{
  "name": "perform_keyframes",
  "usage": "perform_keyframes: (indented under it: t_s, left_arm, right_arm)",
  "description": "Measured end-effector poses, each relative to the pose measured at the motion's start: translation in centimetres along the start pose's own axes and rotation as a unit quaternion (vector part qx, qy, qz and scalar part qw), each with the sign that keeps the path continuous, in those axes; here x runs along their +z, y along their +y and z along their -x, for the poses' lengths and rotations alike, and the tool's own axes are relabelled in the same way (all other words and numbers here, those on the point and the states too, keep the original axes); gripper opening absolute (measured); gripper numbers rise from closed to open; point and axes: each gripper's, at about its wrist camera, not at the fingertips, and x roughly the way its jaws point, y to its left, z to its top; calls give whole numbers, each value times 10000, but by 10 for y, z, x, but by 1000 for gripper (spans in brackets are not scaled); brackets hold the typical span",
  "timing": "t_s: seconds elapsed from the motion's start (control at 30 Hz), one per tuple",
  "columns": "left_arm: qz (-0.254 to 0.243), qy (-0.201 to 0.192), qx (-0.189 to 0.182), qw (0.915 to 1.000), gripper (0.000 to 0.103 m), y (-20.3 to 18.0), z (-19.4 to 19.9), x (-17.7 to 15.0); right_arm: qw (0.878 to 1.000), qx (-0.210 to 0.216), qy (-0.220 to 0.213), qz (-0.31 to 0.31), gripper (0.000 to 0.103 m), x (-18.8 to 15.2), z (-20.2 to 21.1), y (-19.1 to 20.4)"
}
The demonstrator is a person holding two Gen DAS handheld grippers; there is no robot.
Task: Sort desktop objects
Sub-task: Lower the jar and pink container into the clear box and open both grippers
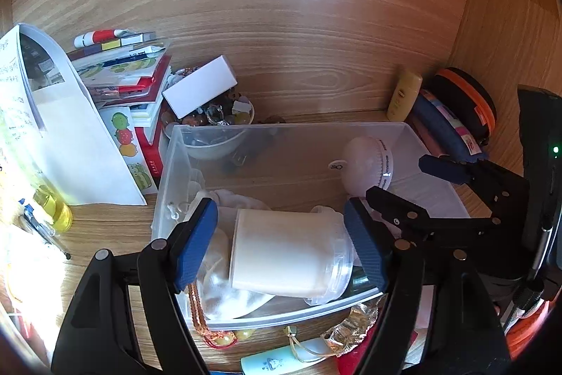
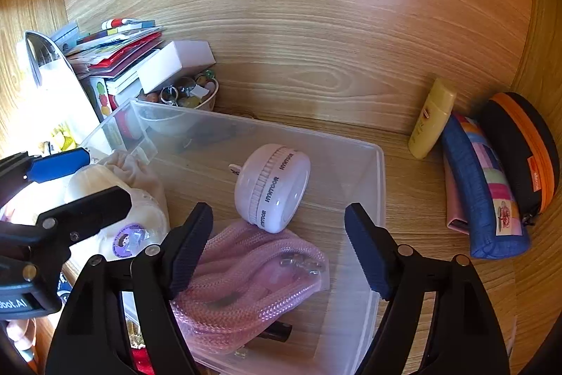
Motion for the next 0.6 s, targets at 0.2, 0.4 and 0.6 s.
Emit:
perform_keyframes:
  t_s: [0.2,0.4,0.6]
  left_arm:
    - [117,-133,52,9998,74,8,12,3]
    - [17,-263,257,9993,75,5,27,3]
    - [-38,-385,452,9982,84,3,42,-5]
  right_arm:
    - [9999,18,-105,62,78,2,11,3]
    - [9998,-37,-185,115,78,1,32,3]
    - [9995,-43,-297,99,81,-12,56,-3]
